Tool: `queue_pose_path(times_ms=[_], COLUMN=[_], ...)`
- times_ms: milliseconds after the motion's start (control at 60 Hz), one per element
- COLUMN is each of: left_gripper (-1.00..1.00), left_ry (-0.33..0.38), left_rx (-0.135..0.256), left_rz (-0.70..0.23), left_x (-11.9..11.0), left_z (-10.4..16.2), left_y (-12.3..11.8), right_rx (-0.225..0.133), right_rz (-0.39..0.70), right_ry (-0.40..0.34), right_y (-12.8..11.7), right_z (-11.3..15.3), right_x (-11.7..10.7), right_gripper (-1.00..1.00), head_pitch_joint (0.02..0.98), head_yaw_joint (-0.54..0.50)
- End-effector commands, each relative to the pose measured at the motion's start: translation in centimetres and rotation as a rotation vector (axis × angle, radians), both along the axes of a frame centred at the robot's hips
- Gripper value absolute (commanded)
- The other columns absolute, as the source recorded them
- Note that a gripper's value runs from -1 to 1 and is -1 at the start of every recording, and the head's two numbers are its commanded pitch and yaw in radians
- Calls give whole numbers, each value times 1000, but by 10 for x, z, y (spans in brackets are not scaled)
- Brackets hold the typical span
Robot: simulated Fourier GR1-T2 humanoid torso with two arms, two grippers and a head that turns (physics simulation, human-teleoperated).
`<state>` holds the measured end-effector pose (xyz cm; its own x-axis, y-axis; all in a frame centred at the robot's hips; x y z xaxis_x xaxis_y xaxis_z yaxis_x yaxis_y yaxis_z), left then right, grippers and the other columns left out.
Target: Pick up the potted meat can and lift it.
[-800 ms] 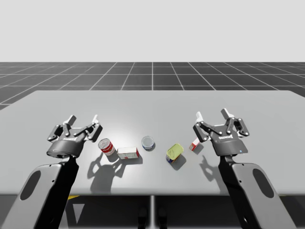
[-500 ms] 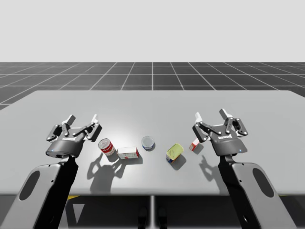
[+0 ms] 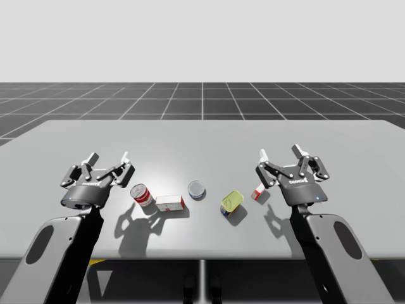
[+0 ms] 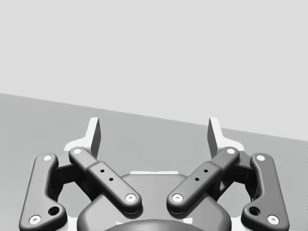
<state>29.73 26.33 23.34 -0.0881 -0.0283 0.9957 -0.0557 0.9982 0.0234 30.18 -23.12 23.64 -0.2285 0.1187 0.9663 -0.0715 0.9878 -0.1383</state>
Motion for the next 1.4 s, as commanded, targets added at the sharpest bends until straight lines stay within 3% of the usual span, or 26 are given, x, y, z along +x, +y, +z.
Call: queue_pose_path(times_ms=[17, 283, 467, 550, 617, 667, 767, 817, 883, 917, 1067, 1400], left_gripper=[-1000, -1000, -1000, -1000, -1000, -1000, -1000, -1000, -1000, -1000, -1000, -1000], left_ry=[10, 4, -1, -5, -7, -9, -11, -14, -15, -14, -12, 2], left_rx=[8, 16, 18, 18, 16, 15, 10, 7, 6, 6, 6, 6], left_rz=[7, -9, -22, -21, -16, -14, -13, -15, -16, -17, -19, -19], left_x=[1, 0, -2, -3, -4, -5, -6, -6, -6, -6, -6, -4], left_z=[-1, 0, 1, 2, 3, 3, 4, 5, 5, 5, 5, 1], left_y=[1, -1, -4, -5, -4, -4, -4, -5, -5, -5, -5, -7], right_rx=[-8, -10, -3, 42, 53, 90, 70, 41, 47, 27, 5, 16], right_rz=[-9, -11, -13, 20, 29, 63, 96, 110, 139, 154, 235, 329], right_ry=[2, 2, 0, 11, 35, 75, 117, 128, 148, 154, 195, 257], right_y=[-1, -1, -2, -1, -1, 0, 3, 5, 7, 9, 17, 32], right_z=[-1, -2, -1, 2, 2, 2, 3, 4, 4, 4, -1, -34], right_x=[1, 2, 2, 0, 0, -2, -14, -24, -34, -43, -70, -117], right_gripper=[-1000, -1000, -1000, -1000, -1000, -1000, -1000, -1000, -1000, -1000, -1000, -1000], head_pitch_joint=[714, 868, 891, 889, 887, 888, 887, 887, 887, 885, 884, 889], head_yaw_joint=[-54, -147, -167, -172, -172, -172, -173, -170, -167, -165, -169, -173])
